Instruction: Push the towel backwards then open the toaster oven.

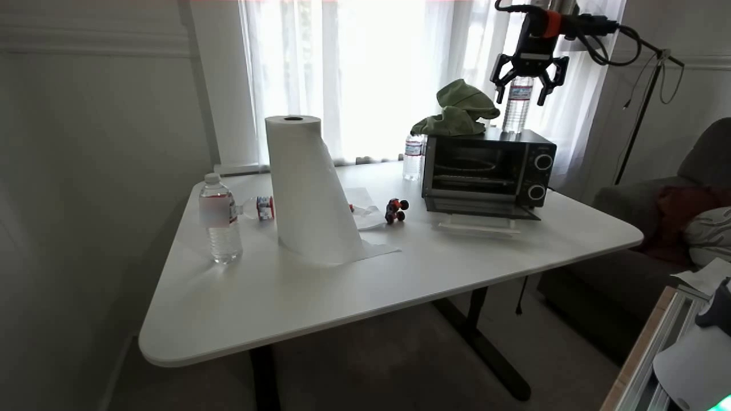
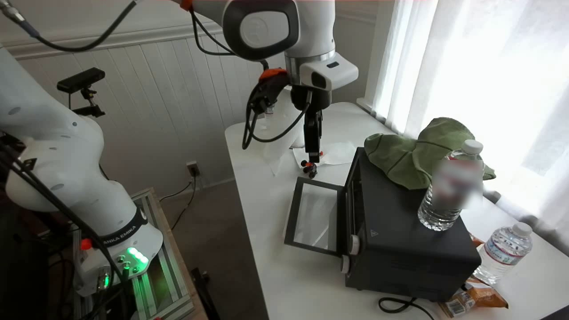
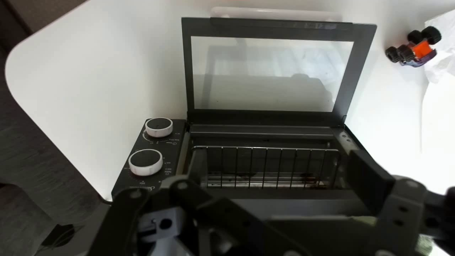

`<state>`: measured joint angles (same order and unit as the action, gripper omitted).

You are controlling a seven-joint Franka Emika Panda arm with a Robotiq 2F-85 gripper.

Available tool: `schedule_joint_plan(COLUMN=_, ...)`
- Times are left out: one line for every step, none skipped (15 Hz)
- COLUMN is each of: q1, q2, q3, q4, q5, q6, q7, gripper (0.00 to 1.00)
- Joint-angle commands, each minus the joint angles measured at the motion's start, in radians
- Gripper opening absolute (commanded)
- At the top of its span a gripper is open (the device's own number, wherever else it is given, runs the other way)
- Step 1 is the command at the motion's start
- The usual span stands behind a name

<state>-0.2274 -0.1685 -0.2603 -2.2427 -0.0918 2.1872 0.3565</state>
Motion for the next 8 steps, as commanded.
schedule_joint_plan(q1=-0.025, q2=-0.022, q3=0.018, q4=-0.022, q5=-0.006, q6=0.010, q7=-0.004, gripper=1.00)
schedule_joint_plan(q1=-0.030, q2=-0.034, q3=0.018, q4=-0.035, q5=-0.008, q6=0.013, q7=-0.005, gripper=1.00)
schedule_joint_plan(q1=-0.031, q2=-0.035, q3=0.018, q4=-0.034, q5=-0.008, q6=0.013, q7=-0.006, gripper=1.00)
schedule_joint_plan(q1=-0.030, q2=-0.031, q3=0.019, q4=-0.032, q5=-0.008, q6=0.013, q7=-0.006, gripper=1.00)
schedule_joint_plan(q1=-0.030, q2=-0.025, q3=0.020, q4=-0.029, q5=-0.008, q6=0.013, q7=-0.005, gripper=1.00)
schedule_joint_plan(q1=-0.029, q2=-0.021, q3=0.021, q4=-0.028, q5=-0.008, q6=0.013, q7=-0.005, gripper=1.00)
schedule_joint_plan(q1=-0.029, q2=-0.020, q3=0.021, q4=-0.028, q5=-0.008, q6=0.013, q7=-0.005, gripper=1.00)
schedule_joint_plan(q1=-0.029, q2=-0.019, q3=0.022, q4=-0.028, q5=-0.008, q6=0.013, q7=-0.005, gripper=1.00)
